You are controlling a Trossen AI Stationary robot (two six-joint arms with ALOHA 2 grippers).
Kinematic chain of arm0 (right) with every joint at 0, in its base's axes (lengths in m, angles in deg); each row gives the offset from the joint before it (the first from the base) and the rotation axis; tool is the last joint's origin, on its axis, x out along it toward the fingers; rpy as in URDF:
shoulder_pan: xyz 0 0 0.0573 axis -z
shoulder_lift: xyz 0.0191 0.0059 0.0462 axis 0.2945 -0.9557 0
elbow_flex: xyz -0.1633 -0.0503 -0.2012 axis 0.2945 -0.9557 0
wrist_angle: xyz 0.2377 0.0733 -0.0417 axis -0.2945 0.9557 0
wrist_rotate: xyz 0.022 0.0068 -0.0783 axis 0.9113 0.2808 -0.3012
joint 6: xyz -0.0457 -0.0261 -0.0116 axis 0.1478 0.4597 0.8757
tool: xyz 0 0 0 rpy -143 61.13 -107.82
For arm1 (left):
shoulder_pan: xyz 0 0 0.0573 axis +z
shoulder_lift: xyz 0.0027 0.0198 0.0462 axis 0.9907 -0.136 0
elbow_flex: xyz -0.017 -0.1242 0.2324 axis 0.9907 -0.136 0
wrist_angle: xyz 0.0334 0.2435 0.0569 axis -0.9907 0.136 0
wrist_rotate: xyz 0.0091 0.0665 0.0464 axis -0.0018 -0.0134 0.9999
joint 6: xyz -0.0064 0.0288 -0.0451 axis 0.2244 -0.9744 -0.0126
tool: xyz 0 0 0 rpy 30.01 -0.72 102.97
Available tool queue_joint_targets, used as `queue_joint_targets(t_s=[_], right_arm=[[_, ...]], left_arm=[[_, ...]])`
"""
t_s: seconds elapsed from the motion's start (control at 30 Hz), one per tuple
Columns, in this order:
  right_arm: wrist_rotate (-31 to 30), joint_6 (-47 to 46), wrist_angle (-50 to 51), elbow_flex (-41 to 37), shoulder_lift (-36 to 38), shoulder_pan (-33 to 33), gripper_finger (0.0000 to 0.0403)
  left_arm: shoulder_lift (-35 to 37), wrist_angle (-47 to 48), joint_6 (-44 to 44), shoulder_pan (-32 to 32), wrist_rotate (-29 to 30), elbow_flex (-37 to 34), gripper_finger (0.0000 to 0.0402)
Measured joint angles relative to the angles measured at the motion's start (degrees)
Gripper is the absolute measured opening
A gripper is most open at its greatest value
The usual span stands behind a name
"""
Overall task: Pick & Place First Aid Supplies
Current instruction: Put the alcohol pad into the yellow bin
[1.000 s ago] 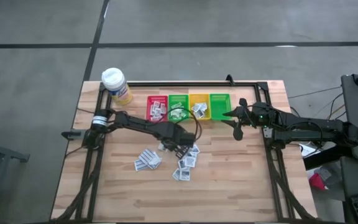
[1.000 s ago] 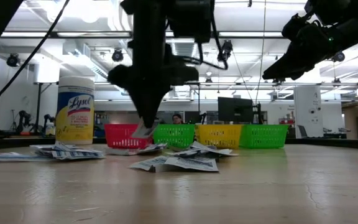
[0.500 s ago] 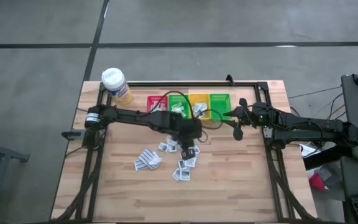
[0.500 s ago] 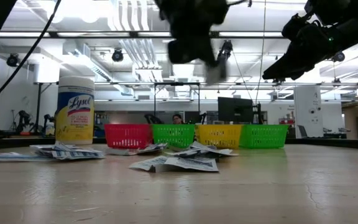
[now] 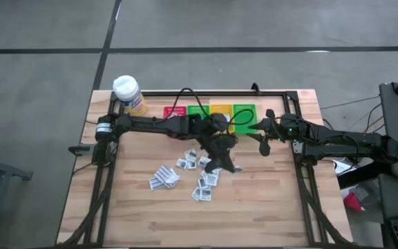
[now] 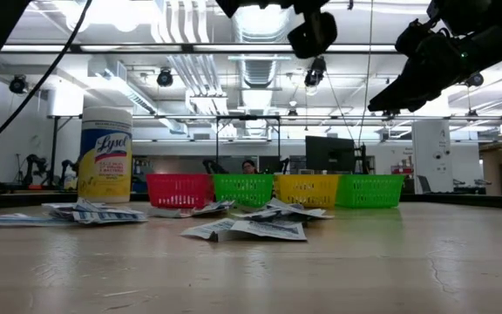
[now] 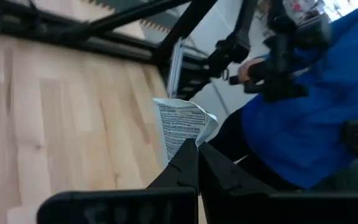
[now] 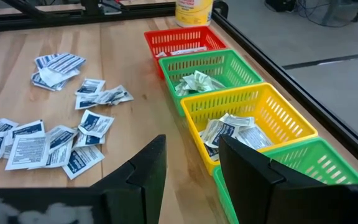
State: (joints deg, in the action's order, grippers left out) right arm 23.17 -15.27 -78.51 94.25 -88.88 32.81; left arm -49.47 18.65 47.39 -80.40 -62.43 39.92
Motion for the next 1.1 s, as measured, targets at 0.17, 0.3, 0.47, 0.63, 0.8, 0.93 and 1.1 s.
queue_joint_targets(t_s=[0.17,0.3,0.47,0.63,0.8,0.93,1.1], right_arm=[[0.00,0.00,0.01,0.00,0.01,-0.02,0.0146],[-0.02,0.02,0.00,0.00,0.02,-0.02,0.0146],[-0.02,0.00,0.02,0.00,0.02,-0.02,0.0146],[-0.02,-0.02,0.02,0.00,0.02,-0.02,0.0146],[-0.02,-0.20,0.02,0.00,0.02,-0.02,0.0146],[-0.02,-0.14,0.01,0.00,0.02,-0.02,0.0146],[-0.04,-0.10,0.02,0.00,0.02,0.00,0.0146]], left_arm=[[-0.04,-0.64,0.89,0.11,-0.27,-0.29,0.0000],[-0.04,2.14,2.39,0.13,7.84,-1.16,0.0000],[-0.16,14.20,3.00,0.78,41.27,-2.16,0.0000],[-0.17,12.71,7.49,4.30,60.45,-3.19,0.0000],[-0.17,10.48,9.76,10.58,60.99,-3.78,0.0000],[-0.17,9.24,12.08,15.88,55.73,-3.82,0.0000],[-2.04,6.39,16.42,19.63,45.43,-3.72,0.0000]])
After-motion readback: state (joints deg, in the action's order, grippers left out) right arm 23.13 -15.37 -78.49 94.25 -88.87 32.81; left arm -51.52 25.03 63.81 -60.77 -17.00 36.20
